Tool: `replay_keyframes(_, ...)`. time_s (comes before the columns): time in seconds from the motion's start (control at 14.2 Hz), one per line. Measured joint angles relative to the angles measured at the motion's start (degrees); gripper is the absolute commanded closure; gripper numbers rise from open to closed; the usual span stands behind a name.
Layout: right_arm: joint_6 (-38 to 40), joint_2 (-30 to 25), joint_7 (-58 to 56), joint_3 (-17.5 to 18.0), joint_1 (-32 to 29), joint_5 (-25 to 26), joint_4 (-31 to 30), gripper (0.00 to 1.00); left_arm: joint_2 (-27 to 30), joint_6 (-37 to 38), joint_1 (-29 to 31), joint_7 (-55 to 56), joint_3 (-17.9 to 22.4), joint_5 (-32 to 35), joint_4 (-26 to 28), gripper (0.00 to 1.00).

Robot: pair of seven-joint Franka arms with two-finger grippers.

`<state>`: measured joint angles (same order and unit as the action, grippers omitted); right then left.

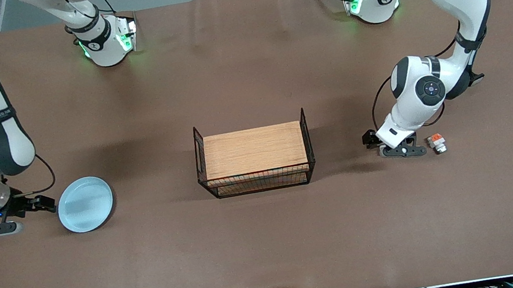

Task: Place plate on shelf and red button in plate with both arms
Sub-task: 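Grasp the red button with the left gripper while the right gripper grips the plate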

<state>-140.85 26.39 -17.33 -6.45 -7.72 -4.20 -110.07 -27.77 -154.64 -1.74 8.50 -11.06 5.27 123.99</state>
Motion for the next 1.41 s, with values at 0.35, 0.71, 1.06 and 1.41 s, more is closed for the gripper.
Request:
replay_keyframes(0.35,-3.10,4.72,-4.45,-0.01,-0.90,-5.70,-0.04,0.00,-0.77,-0.37,0.06,-0.03,0.01,0.10,-0.09,0.30)
replay_keyframes(0.71,-4.40,6.99,-4.45,-0.02,-1.31,-5.82,-0.03,0.00,-0.68,-0.32,0.19,-0.06,0.09,0.23,-0.17,0.44)
replay_keyframes(1.06,-3.87,8.29,-4.45,-0.02,-1.53,-5.84,-0.04,0.20,-0.49,-0.11,0.24,-0.13,0.10,0.27,-0.27,0.69)
replay_keyframes(1.41,-1.81,8.29,-4.45,-0.02,-1.58,-5.85,0.10,0.62,-0.09,2.22,0.28,-0.13,0.21,0.28,-0.86,0.78)
